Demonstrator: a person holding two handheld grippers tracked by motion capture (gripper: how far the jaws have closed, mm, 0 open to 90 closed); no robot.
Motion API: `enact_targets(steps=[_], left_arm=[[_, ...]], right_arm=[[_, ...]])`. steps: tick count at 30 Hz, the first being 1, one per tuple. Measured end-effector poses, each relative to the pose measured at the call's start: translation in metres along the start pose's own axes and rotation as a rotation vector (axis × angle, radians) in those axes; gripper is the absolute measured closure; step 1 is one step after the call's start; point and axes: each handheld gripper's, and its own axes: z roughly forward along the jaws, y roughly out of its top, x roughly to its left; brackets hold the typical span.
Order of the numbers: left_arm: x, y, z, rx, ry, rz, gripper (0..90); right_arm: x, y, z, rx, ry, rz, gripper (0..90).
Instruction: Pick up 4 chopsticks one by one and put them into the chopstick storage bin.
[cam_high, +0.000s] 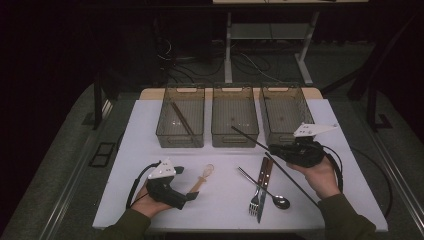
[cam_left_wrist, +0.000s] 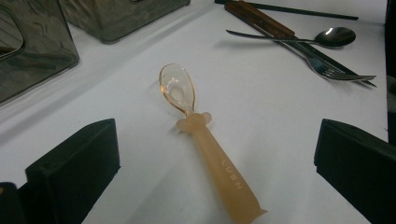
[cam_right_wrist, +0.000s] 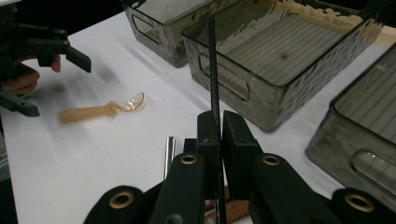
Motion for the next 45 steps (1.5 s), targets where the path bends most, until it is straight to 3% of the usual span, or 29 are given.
enact_targets(steps=[14,39,45], left_arm=[[0.002,0.000,0.001,0.009,0.005,0.006,0.0],[-0.001,0.001,0.000,0.007,-0.009,0.009,0.0],[-0.001,0.001,0.000,0.001,-0.012,0.004,0.0]], right_arm=[[0.009,0.025,0.031,0.000,-0.020,0.005,85.6],[0.020,0.097,0.104,0.045,-0.053,0.005,85.5],[0.022,0.112,0.124,0.046,-0.062,0.024,85.5]])
